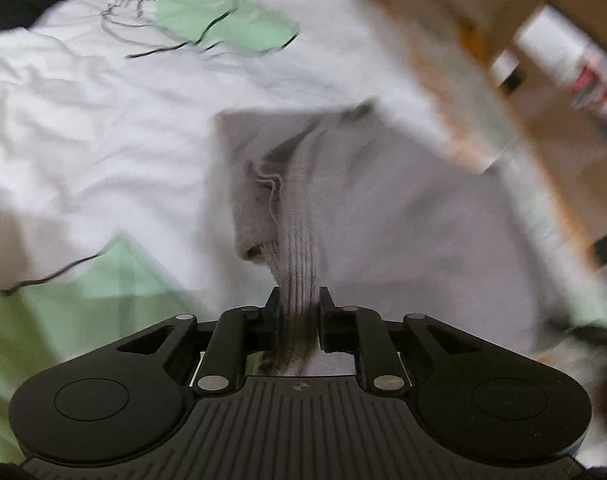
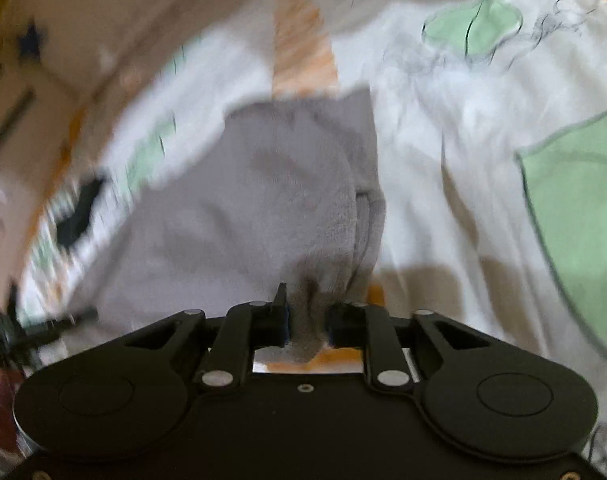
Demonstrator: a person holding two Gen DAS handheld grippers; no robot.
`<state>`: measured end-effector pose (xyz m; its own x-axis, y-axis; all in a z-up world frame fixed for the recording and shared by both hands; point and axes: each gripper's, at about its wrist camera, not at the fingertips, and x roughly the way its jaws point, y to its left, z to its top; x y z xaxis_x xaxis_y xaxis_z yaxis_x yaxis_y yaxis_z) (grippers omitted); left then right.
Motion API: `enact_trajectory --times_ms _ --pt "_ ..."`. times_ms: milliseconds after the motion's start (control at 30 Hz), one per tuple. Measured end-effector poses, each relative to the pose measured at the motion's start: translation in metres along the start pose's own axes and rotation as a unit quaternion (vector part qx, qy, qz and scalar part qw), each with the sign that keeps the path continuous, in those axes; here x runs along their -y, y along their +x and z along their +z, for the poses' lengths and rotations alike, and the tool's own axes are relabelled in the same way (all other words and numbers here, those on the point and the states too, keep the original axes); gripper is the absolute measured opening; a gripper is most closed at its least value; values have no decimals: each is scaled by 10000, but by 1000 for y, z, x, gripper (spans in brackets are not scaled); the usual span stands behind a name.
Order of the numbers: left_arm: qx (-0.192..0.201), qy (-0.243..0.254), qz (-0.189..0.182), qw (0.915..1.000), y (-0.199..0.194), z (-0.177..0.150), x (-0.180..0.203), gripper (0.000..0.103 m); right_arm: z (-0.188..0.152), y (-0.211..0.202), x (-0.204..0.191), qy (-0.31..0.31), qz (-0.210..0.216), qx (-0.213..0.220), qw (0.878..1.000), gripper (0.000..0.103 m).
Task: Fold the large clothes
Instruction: 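Fold the side across the dress with both grippers and open them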
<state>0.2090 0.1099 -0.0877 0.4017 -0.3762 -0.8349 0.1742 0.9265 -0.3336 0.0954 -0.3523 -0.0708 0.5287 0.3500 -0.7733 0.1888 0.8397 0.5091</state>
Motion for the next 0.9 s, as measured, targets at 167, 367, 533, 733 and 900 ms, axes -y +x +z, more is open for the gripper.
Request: enact_trajectory --times_ms 167,367,533,733,900 --pt "609 31 281 9977 -20 -8 0 23 -8 6 5 44 -311 -15 9995 54" --pt "1644 584 352 9840 -56 10 37 30 3 -27 -16 -567 -305 815 9946 61" --pt "1809 939 -132 9789 -36 25 75 45 16 -13 -48 -1190 -59 1282 9846 61" --pt "1744 1354 -740 9725 15 29 95 53 21 25 -75 -1691 104 1272 9773 61" --pt "1572 852 -288 9835 48 35 61 53 16 36 -82 -1870 97 1187 9751 61"
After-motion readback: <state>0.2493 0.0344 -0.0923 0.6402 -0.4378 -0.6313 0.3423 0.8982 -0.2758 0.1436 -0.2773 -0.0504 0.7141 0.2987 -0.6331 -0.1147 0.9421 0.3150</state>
